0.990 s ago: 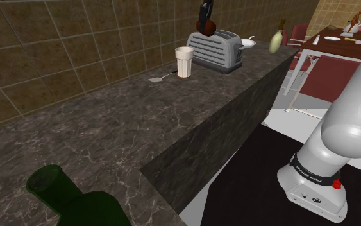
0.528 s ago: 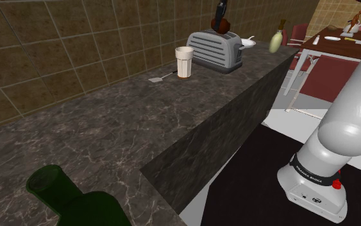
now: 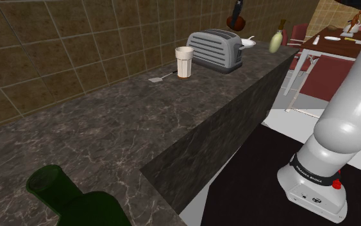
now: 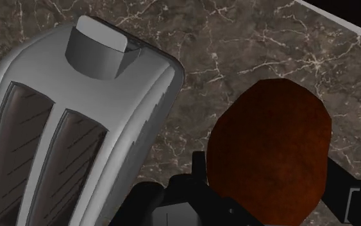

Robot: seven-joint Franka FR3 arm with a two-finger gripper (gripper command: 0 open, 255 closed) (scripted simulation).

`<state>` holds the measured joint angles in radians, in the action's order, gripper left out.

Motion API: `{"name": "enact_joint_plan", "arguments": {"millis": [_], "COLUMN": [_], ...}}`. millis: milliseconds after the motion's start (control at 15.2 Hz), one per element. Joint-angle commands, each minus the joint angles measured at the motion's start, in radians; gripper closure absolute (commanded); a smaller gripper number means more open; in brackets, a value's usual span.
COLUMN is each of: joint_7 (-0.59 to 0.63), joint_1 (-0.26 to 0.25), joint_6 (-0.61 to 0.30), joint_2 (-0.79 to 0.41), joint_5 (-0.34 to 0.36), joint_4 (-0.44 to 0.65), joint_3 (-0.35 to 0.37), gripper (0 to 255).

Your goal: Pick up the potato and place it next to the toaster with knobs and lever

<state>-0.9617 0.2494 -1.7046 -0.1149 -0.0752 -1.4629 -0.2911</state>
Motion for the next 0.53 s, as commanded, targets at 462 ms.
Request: {"name": "enact_joint_plan", "arguments": {"millis": [462], "joint_7": [-0.219], "joint_1": [0.165], "joint_6": [0.087], "joint_2": [-0.188], "joint_5": [-0.103], "joint_4": [0.249], "joint_3": [-0.078], "gripper": [255]}}
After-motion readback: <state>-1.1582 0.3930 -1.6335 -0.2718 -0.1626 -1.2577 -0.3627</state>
